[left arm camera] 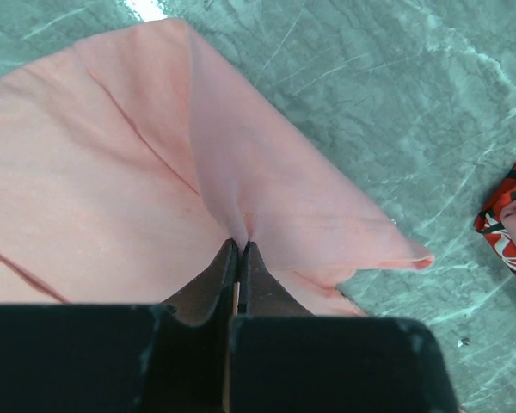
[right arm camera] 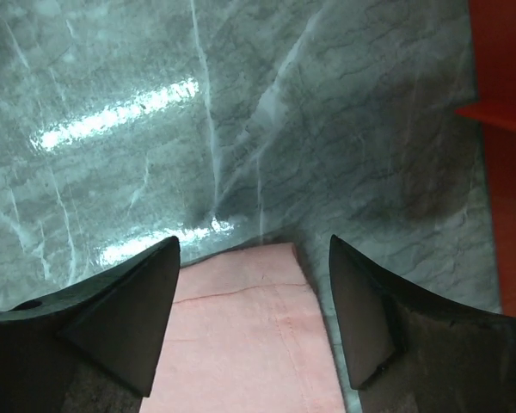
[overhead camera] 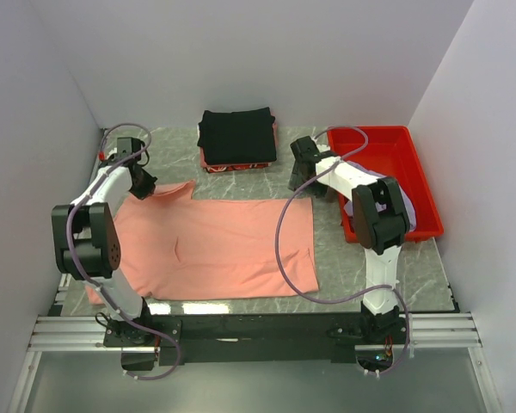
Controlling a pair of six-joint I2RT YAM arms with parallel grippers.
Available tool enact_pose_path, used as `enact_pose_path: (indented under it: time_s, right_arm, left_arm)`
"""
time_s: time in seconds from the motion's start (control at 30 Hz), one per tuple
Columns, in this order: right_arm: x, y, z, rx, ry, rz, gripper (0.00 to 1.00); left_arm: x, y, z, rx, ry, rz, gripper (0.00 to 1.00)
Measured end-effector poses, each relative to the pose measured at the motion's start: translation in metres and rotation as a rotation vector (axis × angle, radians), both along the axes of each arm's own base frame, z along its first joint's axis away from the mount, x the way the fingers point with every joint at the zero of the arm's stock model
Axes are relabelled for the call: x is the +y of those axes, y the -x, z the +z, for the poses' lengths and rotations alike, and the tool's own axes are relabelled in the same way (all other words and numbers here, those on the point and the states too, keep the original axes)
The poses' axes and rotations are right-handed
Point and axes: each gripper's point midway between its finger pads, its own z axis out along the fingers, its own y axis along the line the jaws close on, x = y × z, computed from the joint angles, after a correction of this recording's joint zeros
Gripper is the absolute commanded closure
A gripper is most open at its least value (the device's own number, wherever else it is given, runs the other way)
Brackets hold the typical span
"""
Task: Fold and stack the t-shirts
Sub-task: Fold the tshirt
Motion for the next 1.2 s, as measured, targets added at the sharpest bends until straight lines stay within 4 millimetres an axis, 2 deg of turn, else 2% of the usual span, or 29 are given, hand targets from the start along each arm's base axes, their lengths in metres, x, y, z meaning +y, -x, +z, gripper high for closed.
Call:
enact_pose_path:
  time_s: [0.37,0.53,0.6,0.8,0.83,1.07,1.2]
  right_arm:
    - [-0.004,0.005,-0.015,0.029,0.019,-0.023,0.34]
    - [-0.002,0.007,-0.017,0.037,0.008,-0.022,0.51]
    - [0.0,0.007,-0.018,0.04,-0.003,-0.02,0.53]
    - [0.001,0.008,-0.019,0.037,-0.017,-0.023,0.88]
    - [0.002,0.008,-0.019,0.037,-0.018,-0.022,1.0]
    - [0.001,0.015,-0.016,0.034,-0.012,-0.004,1.0]
    - [0.001,0.022,-0.007,0.017,-0.01,0.018,1.0]
  left_arm:
    - [0.003,0.011,0.002,-0.008,0.003,0.009,0.99]
    - [0.002,0.013,0.006,-0.022,0.009,0.008,0.99]
    - [0.002,0.013,0.008,-0.028,0.011,0.007,0.99]
    - [0.002,0.013,0.014,-0.044,0.013,0.008,0.99]
    - [0.002,0.013,0.015,-0.046,0.013,0.009,0.99]
    - [0.002,0.024,0.023,-0.066,0.013,0.013,0.99]
    - [0.002,0.03,0.028,-0.08,0.013,0.017,0.99]
